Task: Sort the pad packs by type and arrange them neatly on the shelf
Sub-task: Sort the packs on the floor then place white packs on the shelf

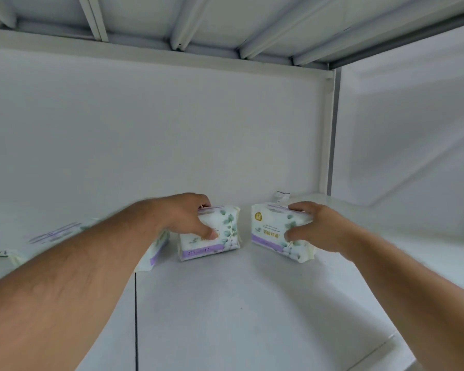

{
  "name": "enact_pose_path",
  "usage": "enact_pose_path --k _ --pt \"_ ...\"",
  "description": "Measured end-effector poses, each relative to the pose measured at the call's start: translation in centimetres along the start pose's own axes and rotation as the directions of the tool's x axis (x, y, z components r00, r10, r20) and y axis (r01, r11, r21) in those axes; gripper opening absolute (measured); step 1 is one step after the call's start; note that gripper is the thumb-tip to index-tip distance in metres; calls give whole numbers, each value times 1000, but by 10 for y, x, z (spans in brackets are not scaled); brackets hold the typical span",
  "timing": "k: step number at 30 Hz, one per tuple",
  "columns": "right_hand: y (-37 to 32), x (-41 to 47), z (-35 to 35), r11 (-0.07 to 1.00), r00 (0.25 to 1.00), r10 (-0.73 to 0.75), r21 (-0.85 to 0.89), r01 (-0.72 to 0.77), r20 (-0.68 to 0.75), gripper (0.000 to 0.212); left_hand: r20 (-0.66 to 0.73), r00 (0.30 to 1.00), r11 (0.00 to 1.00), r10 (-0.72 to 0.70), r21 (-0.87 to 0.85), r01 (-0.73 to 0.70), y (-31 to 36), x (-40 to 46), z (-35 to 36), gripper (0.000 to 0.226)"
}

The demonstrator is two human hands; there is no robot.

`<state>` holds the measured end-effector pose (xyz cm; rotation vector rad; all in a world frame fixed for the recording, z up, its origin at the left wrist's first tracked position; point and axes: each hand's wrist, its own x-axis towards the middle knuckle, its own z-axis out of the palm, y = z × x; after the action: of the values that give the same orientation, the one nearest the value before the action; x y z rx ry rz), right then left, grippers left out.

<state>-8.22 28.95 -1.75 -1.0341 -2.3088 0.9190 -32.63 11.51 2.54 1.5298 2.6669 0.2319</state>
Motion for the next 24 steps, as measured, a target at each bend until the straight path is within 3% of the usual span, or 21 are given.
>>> enact_pose_path --k 11,16,20,24 --pt "15 -46 -45 992 963 -99 -53 116 252 79 24 998 998 -59 -34 60 35 -98 -1 76" --pt "6 -62 -53 979 931 -124 -107 170 344 75 43 990 987 -132 -91 136 31 -126 0 100" --pt "5 -66 -47 977 949 -106 -148 156 295 100 18 983 953 -182 -243 181 22 -141 10 71" --pt "4 -77 -48 957 944 -151 -196 214 293 68 -35 975 911 -221 -365 193 33 -166 15 58"
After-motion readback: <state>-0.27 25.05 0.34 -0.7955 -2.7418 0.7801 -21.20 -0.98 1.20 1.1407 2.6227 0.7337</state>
